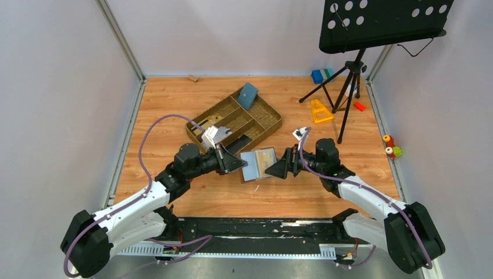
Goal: Take the credit cards out of the card holder
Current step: Remove the credit card from the card holder.
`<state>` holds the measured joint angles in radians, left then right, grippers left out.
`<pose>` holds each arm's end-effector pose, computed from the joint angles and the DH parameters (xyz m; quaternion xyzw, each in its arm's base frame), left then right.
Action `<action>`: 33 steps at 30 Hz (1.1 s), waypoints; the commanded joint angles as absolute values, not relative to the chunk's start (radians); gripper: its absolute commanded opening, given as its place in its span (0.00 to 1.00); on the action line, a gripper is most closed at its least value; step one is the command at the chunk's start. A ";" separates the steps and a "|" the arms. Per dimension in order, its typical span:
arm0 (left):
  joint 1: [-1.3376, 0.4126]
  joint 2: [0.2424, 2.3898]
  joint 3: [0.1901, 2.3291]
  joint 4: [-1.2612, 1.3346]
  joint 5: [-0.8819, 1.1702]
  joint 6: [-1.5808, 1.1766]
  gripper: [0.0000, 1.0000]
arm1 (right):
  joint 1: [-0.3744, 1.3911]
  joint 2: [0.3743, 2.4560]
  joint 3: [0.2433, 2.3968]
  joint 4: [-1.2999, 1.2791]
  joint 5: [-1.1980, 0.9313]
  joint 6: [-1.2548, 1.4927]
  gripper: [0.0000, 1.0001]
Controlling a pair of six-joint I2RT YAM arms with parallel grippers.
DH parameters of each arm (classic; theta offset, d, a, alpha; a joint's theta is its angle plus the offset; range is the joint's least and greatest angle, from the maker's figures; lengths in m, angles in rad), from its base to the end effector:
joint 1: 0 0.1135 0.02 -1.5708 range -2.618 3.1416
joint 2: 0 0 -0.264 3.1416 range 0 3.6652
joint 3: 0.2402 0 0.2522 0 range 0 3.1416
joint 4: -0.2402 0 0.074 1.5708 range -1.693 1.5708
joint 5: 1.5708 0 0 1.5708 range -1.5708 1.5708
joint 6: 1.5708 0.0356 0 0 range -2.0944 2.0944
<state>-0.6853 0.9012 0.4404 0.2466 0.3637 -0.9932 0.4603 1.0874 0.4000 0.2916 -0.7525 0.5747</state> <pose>0.1523 -0.1408 0.2425 -0.0053 0.7741 -0.5533 0.3075 0.1836 0.1182 0.1996 -0.1591 0.7845 0.5208 0.2967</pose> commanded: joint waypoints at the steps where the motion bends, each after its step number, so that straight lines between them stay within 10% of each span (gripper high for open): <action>1: -0.681 0.902 0.480 0.407 0.408 -1.055 0.00 | 0.448 1.022 0.375 0.387 -0.769 0.640 0.99; 22: -0.681 1.008 0.489 0.585 0.511 -1.092 0.00 | 0.382 0.944 0.241 0.620 -0.789 0.863 0.82; 33: -0.674 1.051 0.493 0.593 0.523 -1.075 0.00 | 0.382 0.941 0.220 0.708 -0.800 0.928 0.19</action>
